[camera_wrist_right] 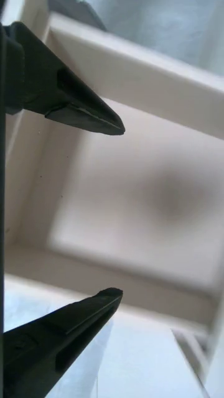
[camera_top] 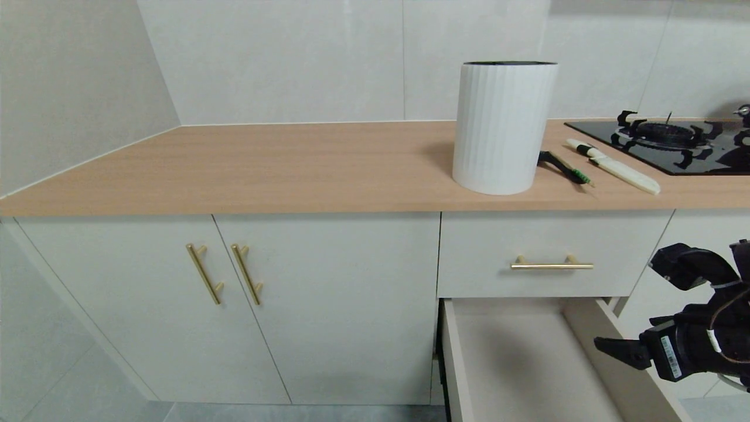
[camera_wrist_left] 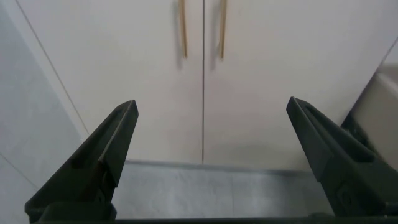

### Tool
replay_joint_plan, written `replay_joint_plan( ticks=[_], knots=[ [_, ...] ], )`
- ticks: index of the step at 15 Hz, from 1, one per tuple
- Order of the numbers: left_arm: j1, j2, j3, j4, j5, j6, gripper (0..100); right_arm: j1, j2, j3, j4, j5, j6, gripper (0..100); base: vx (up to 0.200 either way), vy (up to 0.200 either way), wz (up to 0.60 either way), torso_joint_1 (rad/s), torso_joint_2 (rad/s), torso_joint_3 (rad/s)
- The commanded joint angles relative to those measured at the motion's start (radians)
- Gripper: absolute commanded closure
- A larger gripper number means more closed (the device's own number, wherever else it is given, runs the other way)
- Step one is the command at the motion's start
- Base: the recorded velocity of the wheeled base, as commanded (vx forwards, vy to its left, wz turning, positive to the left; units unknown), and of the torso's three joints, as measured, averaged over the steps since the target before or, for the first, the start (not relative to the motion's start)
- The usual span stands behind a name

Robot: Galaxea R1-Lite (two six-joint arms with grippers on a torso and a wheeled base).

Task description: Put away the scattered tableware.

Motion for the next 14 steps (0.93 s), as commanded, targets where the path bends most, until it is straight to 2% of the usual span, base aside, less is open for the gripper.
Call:
replay_joint_plan(
  ticks=[1,7,10,12,13,14],
  knots=[
    [0.0,0.001,0.0,0.0,0.0,0.0,0,0.0,-0.002,0.001,0.001,0.0,0.0,0,0.0,0.0,0.0,0.159,-0.52,-0.29],
    [0.0,0.001,0.0,0.0,0.0,0.0,0,0.0,0.0,-0.002,-0.002,-0.008,0.0,0,0.0,0.0,0.0,0.179,-0.47,-0.279],
    [0.0,0.001,0.0,0.0,0.0,0.0,0,0.0,-0.025,-0.006,-0.016,-0.009,-0.006,0,0.0,0.0,0.0,0.067,-0.16,-0.095],
    [0.0,0.001,0.0,0.0,0.0,0.0,0,-0.006,0.023,-0.216,0.01,-0.015,-0.02,0,0.0,0.0,0.0,0.0,0.0,0.0],
    [0.0,0.001,0.0,0.0,0.001,0.0,0,-0.004,0.072,-0.356,0.102,-0.024,0.003,0,0.0,0.0,0.0,0.0,0.0,0.0],
    [0.0,0.001,0.0,0.0,0.001,0.0,0,-0.004,0.072,-0.356,0.102,-0.024,0.003,0,0.0,0.0,0.0,0.0,0.0,0.0]
  ],
)
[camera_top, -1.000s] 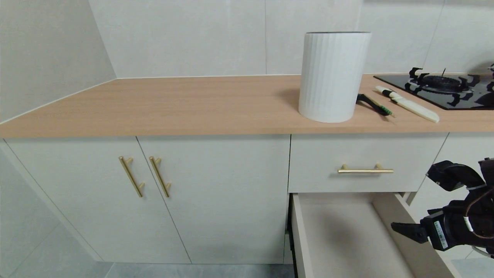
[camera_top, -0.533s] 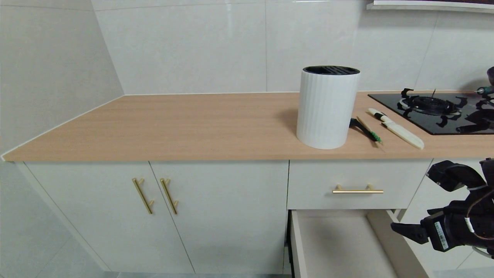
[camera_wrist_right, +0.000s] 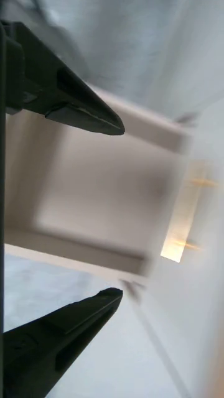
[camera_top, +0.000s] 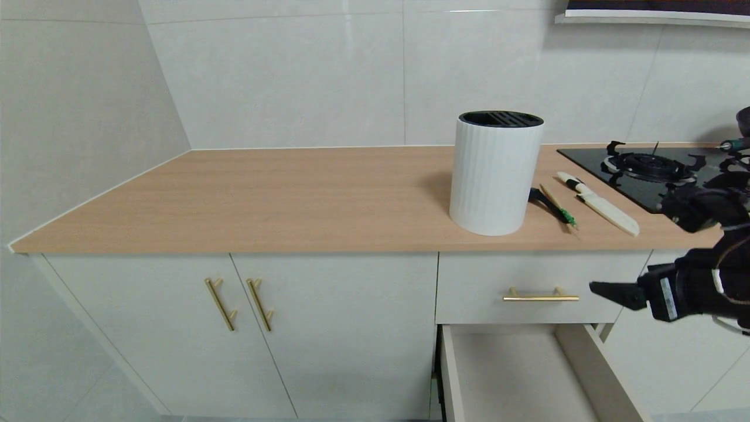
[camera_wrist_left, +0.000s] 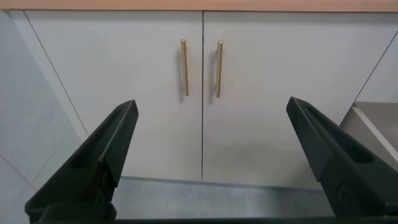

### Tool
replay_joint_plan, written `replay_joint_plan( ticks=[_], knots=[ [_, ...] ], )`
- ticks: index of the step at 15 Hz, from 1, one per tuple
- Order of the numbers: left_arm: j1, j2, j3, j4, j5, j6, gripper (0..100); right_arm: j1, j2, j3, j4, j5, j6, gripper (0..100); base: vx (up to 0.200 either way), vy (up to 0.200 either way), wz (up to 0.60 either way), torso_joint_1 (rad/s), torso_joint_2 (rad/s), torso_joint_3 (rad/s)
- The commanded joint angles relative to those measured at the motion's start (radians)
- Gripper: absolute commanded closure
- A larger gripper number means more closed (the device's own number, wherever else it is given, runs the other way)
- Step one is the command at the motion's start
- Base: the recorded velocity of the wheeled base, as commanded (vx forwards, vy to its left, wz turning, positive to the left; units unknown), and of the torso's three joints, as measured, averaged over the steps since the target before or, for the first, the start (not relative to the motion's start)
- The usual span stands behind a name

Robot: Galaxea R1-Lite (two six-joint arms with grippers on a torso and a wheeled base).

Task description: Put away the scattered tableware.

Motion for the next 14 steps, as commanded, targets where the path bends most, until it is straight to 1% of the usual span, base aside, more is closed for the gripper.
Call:
replay_joint_plan(
  ticks=[1,2,3,4,5,6,9,10,14],
  knots=[
    [0.0,0.001,0.0,-0.001,-0.001,0.0,0,-0.001,0.182,-0.403,0.239,-0.008,0.132,0,0.0,0.0,0.0,0.0,0.0,0.0],
    [0.0,0.001,0.0,-0.001,-0.001,0.0,0,0.0,0.246,-0.514,0.301,-0.014,0.183,0,0.0,0.0,0.0,0.0,0.0,0.0],
    [0.0,0.001,0.0,-0.001,0.001,0.0,0,-0.001,0.295,-0.589,0.333,-0.045,0.206,0,0.0,0.0,0.0,0.0,0.0,0.0],
    [0.0,0.001,0.0,-0.001,-0.001,0.0,0,-0.001,0.338,-0.63,0.339,-0.098,0.218,0,0.0,0.0,0.0,0.0,0.0,0.0],
    [0.0,0.001,0.0,-0.001,-0.001,0.0,0,0.0,0.372,-0.644,0.332,-0.134,0.246,0,0.0,0.0,0.0,0.0,0.0,0.0],
    [0.0,0.001,0.0,-0.001,-0.001,-0.002,0,0.007,0.41,-0.659,0.321,-0.143,0.277,0,0.0,0.0,0.0,0.0,0.0,0.0],
    [0.0,0.001,0.0,-0.001,0.001,0.0,0,0.019,0.484,-0.684,0.305,-0.194,0.298,0,0.0,0.0,0.0,0.0,0.0,0.0],
    [0.0,0.001,0.0,-0.001,0.001,-0.002,0,0.017,0.513,-0.701,0.302,-0.227,0.323,0,0.0,0.0,0.0,0.0,0.0,0.0],
    [0.0,0.001,0.0,-0.001,-0.001,-0.002,0,0.0,0.565,-0.727,0.301,-0.243,0.346,0,0.0,0.0,0.0,0.0,0.0,0.0]
  ],
)
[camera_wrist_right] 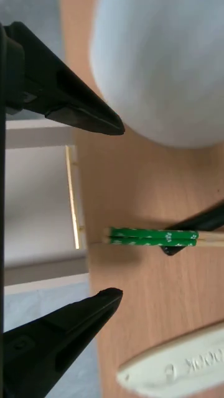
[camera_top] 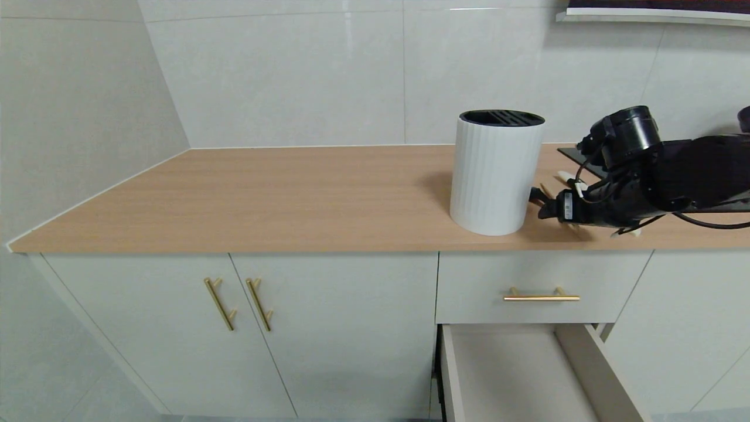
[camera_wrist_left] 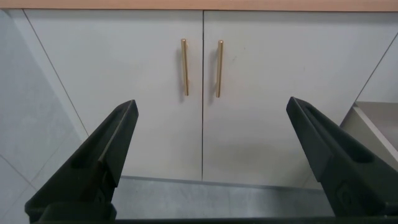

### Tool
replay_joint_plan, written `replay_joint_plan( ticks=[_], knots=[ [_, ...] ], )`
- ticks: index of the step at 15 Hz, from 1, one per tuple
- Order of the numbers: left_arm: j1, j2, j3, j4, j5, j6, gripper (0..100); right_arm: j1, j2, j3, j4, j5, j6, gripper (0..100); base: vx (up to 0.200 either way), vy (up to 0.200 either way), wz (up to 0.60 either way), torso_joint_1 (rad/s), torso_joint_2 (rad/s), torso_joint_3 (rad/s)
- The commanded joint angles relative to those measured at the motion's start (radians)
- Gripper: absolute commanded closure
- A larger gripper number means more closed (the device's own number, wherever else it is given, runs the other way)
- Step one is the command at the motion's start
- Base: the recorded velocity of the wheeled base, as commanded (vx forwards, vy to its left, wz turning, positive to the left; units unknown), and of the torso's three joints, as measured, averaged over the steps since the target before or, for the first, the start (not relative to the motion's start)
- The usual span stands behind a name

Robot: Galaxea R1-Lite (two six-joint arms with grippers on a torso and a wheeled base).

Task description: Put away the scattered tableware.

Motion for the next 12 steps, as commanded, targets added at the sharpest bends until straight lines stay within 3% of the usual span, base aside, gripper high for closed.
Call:
replay_joint_plan(
  ticks=[1,7,8,12],
  knots=[
    [0.0,0.001,0.0,0.0,0.0,-0.001,0,-0.018,0.04,-0.018,0.001,0.0,-0.001,0,0.0,0.0,0.0,0.0,0.0,0.0],
    [0.0,0.001,0.0,0.0,0.0,0.0,0,-0.07,0.063,-0.045,0.004,0.011,-0.004,0,0.0,0.0,0.0,0.0,0.0,0.0],
    [0.0,0.001,0.0,0.0,0.0,-0.001,0,-0.072,0.063,-0.045,0.005,0.011,-0.005,100,0.0,0.0,0.0,0.0,0.0,0.0],
    [0.0,0.001,0.0,0.0,0.001,0.0,0,-0.07,0.086,-0.047,0.004,0.012,-0.005,100,0.0,0.0,0.0,0.0,0.0,0.0]
  ],
)
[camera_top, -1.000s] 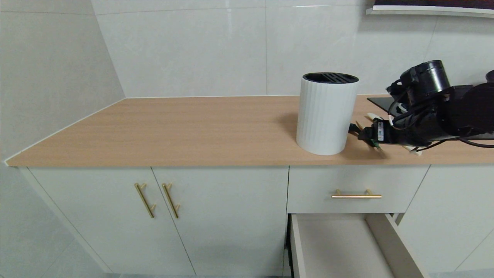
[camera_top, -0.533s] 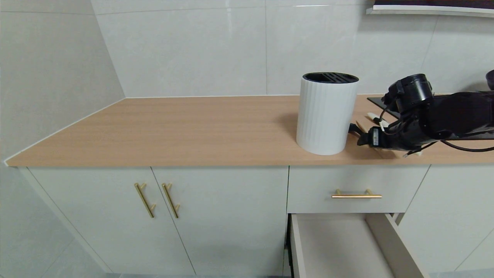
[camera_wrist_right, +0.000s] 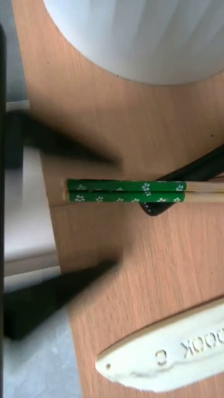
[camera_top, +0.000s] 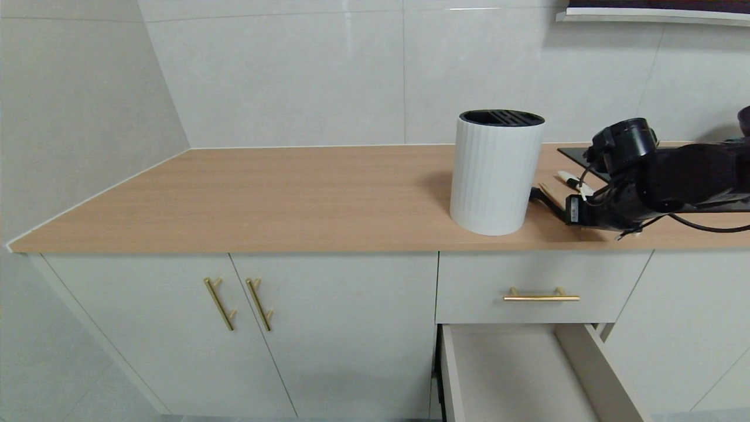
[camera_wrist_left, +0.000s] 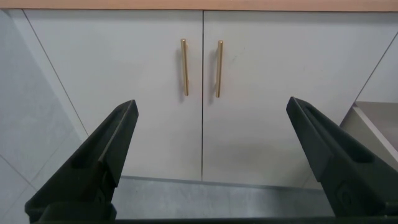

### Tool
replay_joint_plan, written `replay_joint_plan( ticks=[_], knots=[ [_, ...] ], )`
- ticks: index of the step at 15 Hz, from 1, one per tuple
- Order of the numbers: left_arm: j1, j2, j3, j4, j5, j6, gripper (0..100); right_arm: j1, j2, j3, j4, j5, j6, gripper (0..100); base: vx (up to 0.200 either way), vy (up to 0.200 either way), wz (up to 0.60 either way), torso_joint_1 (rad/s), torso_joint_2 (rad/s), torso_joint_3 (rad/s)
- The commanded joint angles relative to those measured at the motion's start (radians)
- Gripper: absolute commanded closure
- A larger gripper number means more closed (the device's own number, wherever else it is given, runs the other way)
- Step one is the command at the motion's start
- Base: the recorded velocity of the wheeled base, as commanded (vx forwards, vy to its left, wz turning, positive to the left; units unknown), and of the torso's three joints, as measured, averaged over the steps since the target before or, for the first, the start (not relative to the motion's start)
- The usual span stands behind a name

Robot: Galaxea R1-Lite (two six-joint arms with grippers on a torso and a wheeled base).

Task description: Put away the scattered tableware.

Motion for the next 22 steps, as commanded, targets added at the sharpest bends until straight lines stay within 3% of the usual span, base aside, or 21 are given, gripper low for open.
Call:
replay_joint_plan(
  ticks=[1,6,9,12,13,15,19,22],
  knots=[
    [0.0,0.001,0.0,-0.001,0.0,-0.001,0,0.0,0.002,-0.001,-0.001,0.0,0.0,100,0.0,0.0,0.0,0.0,0.0,0.0],
    [0.0,0.001,0.0,-0.001,0.001,0.0,0,0.004,-0.205,0.064,0.027,0.0,0.006,100,0.0,0.0,0.0,0.0,0.0,0.0],
    [0.0,0.001,0.0,-0.001,0.001,-0.001,0,0.006,-0.393,0.234,0.039,0.008,0.003,100,0.0,0.0,0.0,0.0,0.0,0.0],
    [0.0,0.001,0.0,-0.002,0.0,-0.001,0,0.006,-0.527,0.397,0.033,0.104,0.008,100,0.0,0.0,0.0,0.0,0.0,0.0],
    [0.0,0.001,0.0,-0.001,0.0,-0.001,0,0.006,-0.625,0.477,0.035,0.202,0.005,100,0.0,0.0,0.0,0.0,0.0,0.0],
    [0.0,0.001,0.0,-0.001,0.0,-0.001,0,0.006,-0.72,0.547,0.058,0.273,0.0,100,0.0,0.0,0.0,0.0,0.0,0.0],
    [0.0,0.001,0.0,-0.001,0.0,-0.001,0,0.006,-0.861,0.578,0.269,0.454,-0.156,100,0.0,0.0,0.0,0.0,0.0,0.0],
    [0.0,0.001,0.0,-0.001,0.0,-0.001,0,0.017,-0.828,0.593,0.443,0.485,-0.36,100,0.0,0.0,0.0,0.0,0.0,0.0]
  ],
)
